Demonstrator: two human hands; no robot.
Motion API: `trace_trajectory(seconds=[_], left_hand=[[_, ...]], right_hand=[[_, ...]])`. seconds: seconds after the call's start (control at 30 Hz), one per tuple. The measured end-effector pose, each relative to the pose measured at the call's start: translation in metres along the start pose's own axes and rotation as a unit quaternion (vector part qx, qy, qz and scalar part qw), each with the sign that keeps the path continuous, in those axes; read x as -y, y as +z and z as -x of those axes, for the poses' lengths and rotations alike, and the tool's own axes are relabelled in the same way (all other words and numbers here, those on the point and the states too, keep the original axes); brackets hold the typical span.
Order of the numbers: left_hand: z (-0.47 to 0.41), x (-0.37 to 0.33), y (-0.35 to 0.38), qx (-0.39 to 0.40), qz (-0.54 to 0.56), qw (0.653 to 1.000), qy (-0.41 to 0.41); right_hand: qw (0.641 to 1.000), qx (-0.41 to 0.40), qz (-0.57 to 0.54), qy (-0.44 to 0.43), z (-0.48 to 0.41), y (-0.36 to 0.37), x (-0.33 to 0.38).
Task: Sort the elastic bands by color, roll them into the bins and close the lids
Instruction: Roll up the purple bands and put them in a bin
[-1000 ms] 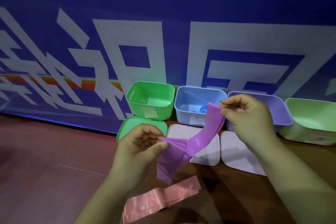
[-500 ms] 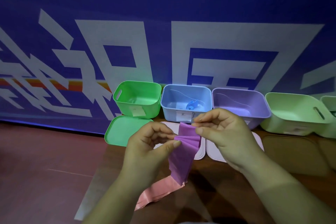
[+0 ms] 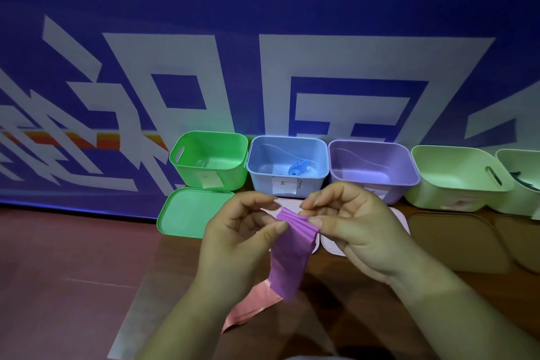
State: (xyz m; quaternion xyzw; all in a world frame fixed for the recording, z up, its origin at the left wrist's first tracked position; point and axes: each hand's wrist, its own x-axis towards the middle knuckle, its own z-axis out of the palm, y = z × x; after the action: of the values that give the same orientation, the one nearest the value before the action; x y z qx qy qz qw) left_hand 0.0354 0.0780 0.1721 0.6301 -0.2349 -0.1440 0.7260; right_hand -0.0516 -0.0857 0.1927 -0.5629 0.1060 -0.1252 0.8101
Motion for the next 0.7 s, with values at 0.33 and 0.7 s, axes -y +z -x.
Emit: trace_trajectory(seconds=[0.33, 0.7], left_hand=[[-0.001, 0.003, -0.001, 0.019, -0.013, 1.0, -0.013], [-0.008, -0.001, 0.008, -0.008, -0.026, 0.999, -0.024]], right_hand=[[0.997, 0.0, 0.082, 0.004, 0.002, -0.006, 0.001], [0.954, 0.005, 0.296, -0.039, 0.005, -0.004, 0.01]])
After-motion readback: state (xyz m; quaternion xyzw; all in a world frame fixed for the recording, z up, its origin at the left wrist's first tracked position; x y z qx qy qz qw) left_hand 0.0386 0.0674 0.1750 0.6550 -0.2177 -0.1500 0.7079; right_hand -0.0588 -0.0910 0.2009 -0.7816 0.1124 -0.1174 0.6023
